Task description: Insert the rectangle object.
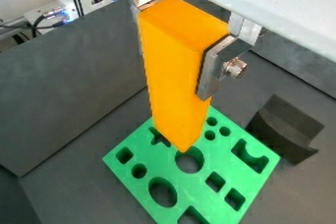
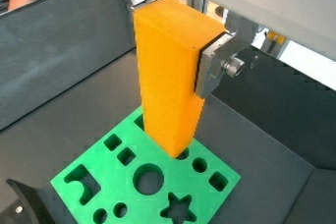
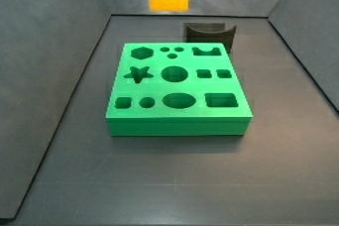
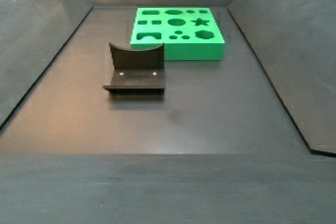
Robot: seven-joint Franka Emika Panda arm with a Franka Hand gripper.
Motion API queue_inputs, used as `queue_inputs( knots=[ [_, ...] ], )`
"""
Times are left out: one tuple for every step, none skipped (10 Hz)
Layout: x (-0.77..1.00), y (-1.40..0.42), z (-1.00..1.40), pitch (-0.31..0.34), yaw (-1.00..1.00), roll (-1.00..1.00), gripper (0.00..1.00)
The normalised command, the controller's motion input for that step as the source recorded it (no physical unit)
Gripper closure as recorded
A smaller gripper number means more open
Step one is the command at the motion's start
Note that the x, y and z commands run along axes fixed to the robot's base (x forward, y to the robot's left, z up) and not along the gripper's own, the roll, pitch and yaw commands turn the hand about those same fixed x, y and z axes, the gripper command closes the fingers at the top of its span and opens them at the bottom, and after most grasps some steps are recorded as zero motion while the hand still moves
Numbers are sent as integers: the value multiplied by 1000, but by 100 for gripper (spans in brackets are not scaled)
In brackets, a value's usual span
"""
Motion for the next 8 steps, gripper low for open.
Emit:
queue_inputs(
  knots=[
    [1000,-417,-349,0,0,44,100],
    [1000,-406,-303,0,0,16,100],
    [1000,-343,-331,0,0,11,100],
    [1000,-220,-343,0,0,6,100],
    [1000,0,-300,0,29,0,100],
    [1000,20,-337,0,77,60,100],
    [869,0,-474,0,117,114,100],
    [597,0,-689,0,249,156,100]
  ],
)
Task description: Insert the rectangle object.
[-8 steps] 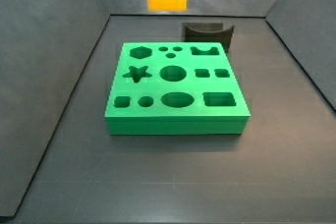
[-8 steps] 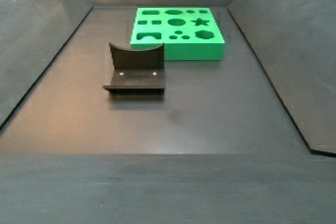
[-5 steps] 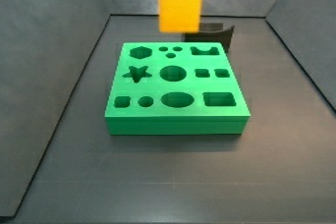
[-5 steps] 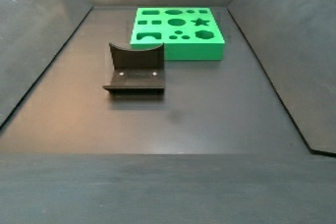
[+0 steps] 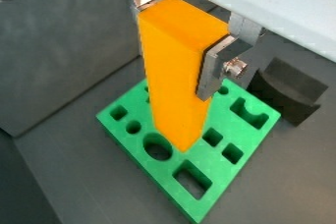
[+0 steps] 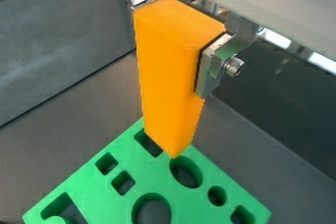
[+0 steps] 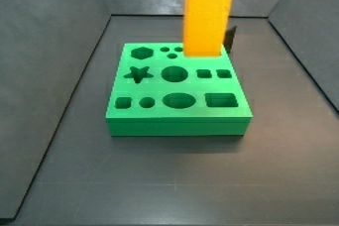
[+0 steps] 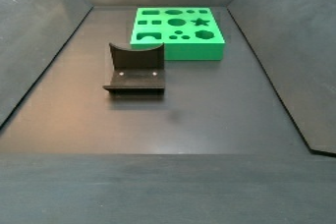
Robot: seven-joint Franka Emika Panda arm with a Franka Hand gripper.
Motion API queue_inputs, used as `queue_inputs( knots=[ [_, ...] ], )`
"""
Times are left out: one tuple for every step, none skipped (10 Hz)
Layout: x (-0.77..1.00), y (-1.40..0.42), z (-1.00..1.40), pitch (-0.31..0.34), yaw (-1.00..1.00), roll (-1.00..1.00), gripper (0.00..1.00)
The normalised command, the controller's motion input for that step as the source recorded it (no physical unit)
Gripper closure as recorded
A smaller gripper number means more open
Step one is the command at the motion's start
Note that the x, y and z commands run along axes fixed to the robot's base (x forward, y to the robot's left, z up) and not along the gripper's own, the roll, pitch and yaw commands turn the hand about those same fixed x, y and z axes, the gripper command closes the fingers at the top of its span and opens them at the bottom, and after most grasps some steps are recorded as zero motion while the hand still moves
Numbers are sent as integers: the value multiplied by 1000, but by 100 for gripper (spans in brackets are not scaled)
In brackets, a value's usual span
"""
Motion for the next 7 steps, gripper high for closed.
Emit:
queue_inputs(
  knots=[
    [331,0,-703,-21,314,164,100],
    [160,0,-526,-10,157,80,100],
    [80,0,-177,0,0,-10,100],
    [91,0,-203,-3,0,-30,100],
    [251,-26,-417,0,29,-10,100],
    [426,-49,-460,23,0,20,100],
    [637,-54,-437,60,0,36,100]
  ],
)
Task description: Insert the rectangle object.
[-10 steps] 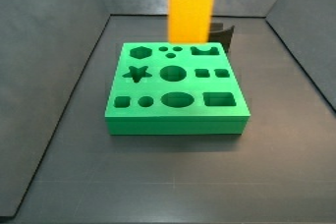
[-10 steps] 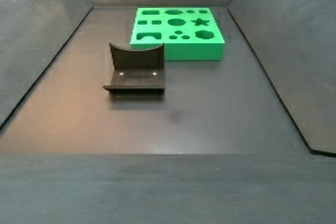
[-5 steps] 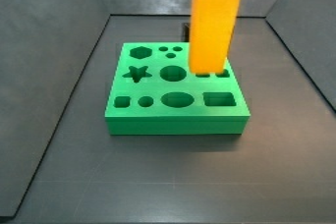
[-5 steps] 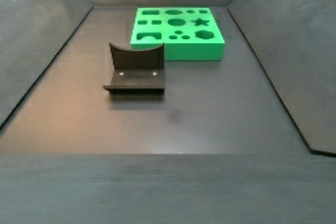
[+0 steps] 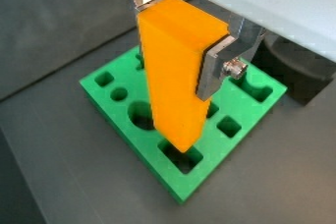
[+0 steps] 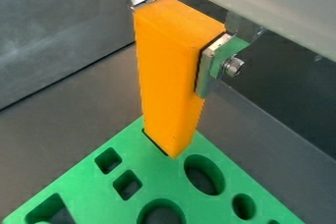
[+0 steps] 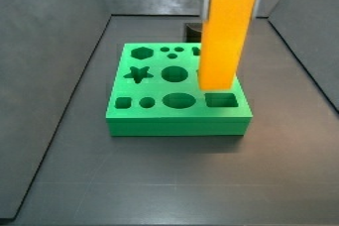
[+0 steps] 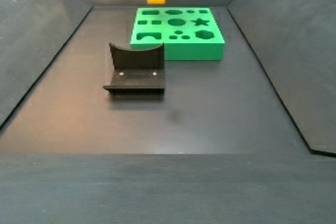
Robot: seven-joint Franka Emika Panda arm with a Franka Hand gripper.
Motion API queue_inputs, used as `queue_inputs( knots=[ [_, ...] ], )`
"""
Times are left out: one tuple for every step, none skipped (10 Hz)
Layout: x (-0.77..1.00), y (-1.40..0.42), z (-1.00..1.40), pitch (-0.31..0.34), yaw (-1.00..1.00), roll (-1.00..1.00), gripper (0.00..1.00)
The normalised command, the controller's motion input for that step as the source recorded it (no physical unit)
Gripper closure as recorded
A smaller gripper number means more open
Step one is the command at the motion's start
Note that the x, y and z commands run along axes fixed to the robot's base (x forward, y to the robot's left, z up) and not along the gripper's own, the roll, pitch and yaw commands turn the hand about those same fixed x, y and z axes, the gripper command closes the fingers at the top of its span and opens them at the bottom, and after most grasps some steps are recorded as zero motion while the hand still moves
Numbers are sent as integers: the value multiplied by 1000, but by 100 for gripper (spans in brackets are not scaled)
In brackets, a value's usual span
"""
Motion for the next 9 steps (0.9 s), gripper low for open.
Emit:
queue_inputs(
  knots=[
    [877,-97,-460,109,-20,39,100],
    [663,-14,-286,131,-14,91,100],
    [363,0,-151,139,0,84,100],
    [246,0,-237,119,0,17,100],
    [126,0,-366,80,0,0,100],
    [6,-66,-406,59,0,-80,100],
    [-186,0,-274,27,-120,-130,100],
    [-354,0,-194,14,-140,-94,100],
    [-277,0,-237,0,-106,-149,100]
  ],
)
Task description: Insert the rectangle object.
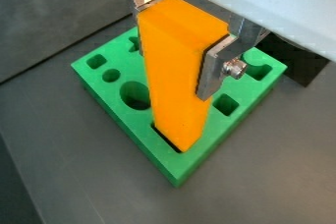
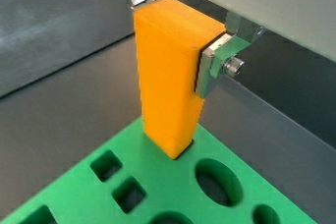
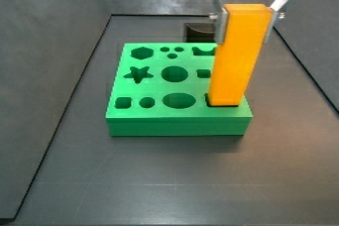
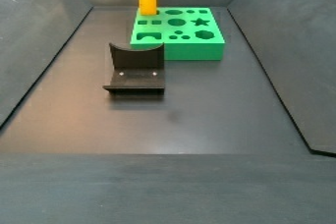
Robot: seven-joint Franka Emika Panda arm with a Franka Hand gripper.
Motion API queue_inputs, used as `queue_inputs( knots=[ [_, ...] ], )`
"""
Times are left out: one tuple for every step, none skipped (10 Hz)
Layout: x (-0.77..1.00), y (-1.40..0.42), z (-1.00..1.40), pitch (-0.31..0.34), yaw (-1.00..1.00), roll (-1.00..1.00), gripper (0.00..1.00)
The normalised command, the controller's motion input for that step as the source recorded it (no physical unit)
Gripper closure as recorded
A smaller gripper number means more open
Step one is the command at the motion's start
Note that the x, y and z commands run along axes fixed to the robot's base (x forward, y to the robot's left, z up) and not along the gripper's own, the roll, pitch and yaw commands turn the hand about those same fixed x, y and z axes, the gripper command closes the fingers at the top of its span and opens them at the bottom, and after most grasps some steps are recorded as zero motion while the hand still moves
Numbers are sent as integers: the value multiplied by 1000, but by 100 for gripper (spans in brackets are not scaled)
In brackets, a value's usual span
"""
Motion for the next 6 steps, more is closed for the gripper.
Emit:
queue_inputs(
  knots=[
    [-126,0,-317,0,-77,-146,100],
    [0,-29,-423,4,-11,-154,100],
    [254,-97,-514,17,0,-121,100],
    [351,-71,-531,34,0,-64,100],
    [323,-34,-517,50,-14,-57,100],
    [146,-3,-549,3,-6,-31,100]
  ],
)
